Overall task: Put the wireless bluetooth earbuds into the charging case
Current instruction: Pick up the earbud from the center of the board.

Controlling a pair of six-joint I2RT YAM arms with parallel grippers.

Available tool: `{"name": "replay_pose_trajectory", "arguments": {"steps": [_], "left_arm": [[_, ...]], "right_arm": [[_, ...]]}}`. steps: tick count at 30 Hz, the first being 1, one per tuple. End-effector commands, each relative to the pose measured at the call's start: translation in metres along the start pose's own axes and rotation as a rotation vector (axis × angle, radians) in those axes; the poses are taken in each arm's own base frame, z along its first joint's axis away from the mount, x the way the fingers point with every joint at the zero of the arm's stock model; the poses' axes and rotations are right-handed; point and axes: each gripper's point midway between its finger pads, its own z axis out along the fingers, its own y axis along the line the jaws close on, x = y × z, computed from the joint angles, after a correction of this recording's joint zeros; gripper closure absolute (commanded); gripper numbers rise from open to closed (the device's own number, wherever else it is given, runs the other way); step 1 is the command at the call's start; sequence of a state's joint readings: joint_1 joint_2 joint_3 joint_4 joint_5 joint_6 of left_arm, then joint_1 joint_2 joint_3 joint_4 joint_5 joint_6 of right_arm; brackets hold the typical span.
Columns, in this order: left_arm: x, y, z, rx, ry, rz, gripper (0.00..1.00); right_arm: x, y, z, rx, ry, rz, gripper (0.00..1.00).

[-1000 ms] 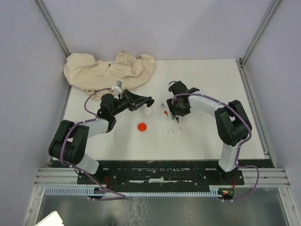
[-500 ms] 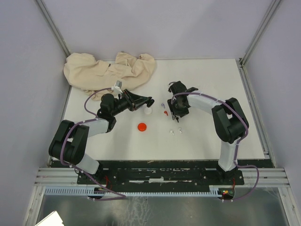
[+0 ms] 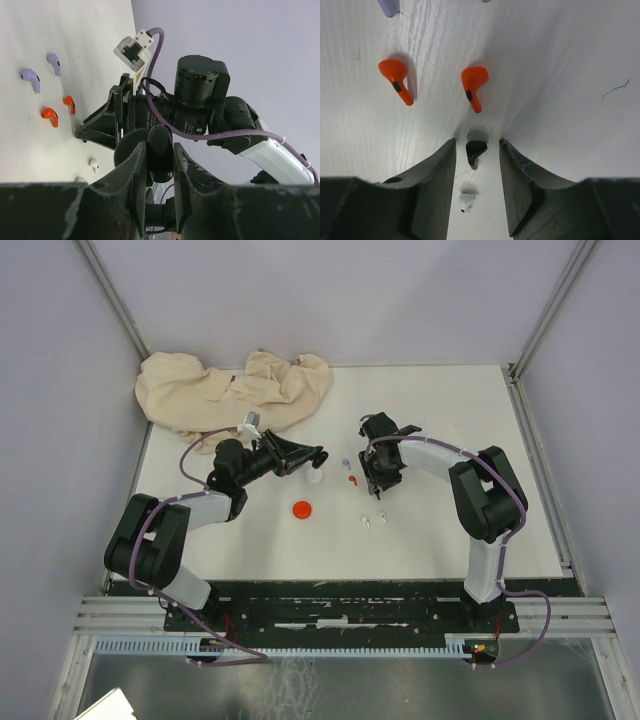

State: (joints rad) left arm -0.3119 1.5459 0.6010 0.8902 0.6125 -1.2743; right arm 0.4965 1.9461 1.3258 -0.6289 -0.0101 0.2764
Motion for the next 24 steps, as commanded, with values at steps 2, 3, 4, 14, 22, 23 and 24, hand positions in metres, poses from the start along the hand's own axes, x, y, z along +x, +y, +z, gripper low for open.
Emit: {"name": "replay_pose_trajectory", "arguments": {"steps": [2, 3, 4, 14, 22, 23, 24], "left_arm": [[-0.003, -0.013, 0.003, 0.054, 0.007, 0.072, 0.97], [-0.003, -0.013, 0.003, 0.054, 0.007, 0.072, 0.97], [-0.003, -0.013, 0.003, 0.054, 0.008, 0.071, 0.97], [-0.003, -0.014, 0.002, 0.055, 0.007, 0.071, 0.97], [-0.003, -0.012, 0.004, 0.052, 0.01, 0.063, 0.97], [-0.003, -0.012, 0.004, 0.053, 0.01, 0.059, 0.97], [-0.003, -0.012, 0.003, 0.057, 0.01, 0.055, 0.97]], "right_arm": [[-0.013, 0.004, -0.001, -0.019, -0.028, 0.009, 0.54], [-0.013, 0.004, -0.001, -0.018, -0.027, 0.009, 0.55], [-0.012, 0.004, -0.001, -0.018, -0.025, 0.008, 0.56], [-0.011, 0.002, -0.002, -0.008, -0.018, 0.007, 0.76], [-0.049, 0.005, -0.056, -0.018, -0.215, -0.018, 0.91], [-0.057, 0.006, -0.067, -0.027, -0.266, -0.024, 0.93], [-0.063, 0.008, -0.08, -0.041, -0.321, -0.032, 0.95]]}}
